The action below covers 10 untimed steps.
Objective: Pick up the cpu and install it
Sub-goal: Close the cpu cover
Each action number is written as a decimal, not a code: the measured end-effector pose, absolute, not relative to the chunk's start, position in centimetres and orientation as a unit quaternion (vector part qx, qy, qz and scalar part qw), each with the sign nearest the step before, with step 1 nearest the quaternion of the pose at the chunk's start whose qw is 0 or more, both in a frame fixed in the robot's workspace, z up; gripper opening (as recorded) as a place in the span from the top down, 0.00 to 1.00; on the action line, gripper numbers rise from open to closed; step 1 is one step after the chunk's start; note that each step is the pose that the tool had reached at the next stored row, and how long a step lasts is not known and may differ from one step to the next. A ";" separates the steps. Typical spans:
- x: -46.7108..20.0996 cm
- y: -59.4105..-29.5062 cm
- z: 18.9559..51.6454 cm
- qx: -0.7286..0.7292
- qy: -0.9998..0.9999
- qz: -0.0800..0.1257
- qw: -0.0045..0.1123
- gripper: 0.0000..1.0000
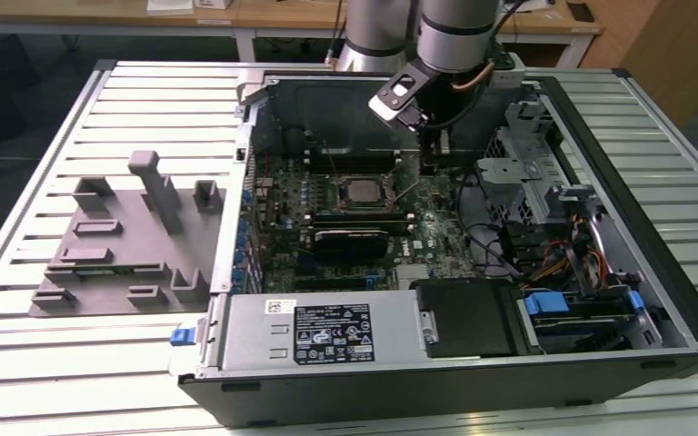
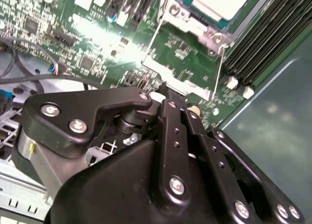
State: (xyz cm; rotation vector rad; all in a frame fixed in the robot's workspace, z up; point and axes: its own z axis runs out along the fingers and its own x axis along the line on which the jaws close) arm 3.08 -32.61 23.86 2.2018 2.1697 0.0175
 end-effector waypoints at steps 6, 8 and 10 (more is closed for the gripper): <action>1.7 -32.6 23.9 0.712 0.702 0.007 0.025 0.89; 1.0 -32.6 23.8 0.712 0.702 0.009 0.025 0.89; 0.5 -32.5 23.8 0.712 0.702 0.009 0.025 0.89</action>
